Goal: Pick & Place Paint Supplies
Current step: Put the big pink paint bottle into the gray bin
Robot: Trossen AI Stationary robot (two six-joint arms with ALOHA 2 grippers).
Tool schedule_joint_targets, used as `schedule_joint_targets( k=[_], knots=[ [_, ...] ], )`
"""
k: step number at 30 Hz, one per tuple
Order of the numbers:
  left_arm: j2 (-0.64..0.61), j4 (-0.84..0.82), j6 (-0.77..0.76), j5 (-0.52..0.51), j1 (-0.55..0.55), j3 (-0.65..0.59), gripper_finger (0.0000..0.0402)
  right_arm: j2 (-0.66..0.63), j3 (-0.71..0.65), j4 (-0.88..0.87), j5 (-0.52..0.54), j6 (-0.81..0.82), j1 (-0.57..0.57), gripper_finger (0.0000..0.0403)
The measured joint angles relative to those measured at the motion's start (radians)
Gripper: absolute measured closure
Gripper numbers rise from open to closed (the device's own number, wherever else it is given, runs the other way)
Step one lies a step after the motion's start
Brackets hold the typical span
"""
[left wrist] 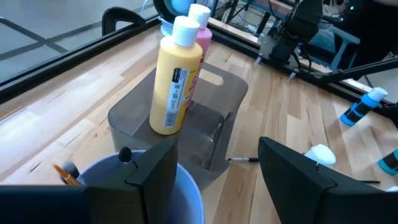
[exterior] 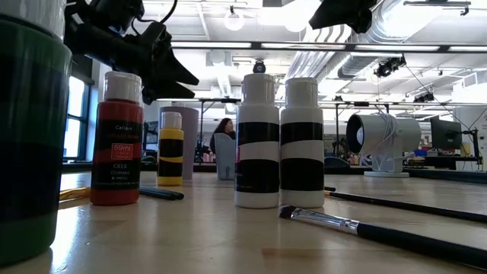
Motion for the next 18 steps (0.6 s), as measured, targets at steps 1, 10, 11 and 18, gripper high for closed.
schedule_joint_targets(
  k=[1,10,11,18],
  knots=[
    [0.000,0.011,0.000,-0.001,0.000,0.000,0.0181,0.000,0.000,0.000,0.000,0.000,0.000,0.0355],
    [-0.108,-0.022,0.152,-0.069,0.000,0.000,0.0181,0.000,0.000,0.000,0.000,0.008,0.000,0.0355],
    [-0.135,-0.055,0.166,-0.080,0.000,0.000,0.0181,0.000,0.000,0.000,0.000,0.009,0.000,0.0355],
    [-0.336,-0.191,0.180,-0.126,0.000,-0.060,0.0181,0.000,0.000,0.016,0.000,0.010,0.000,0.0355]
  ],
)
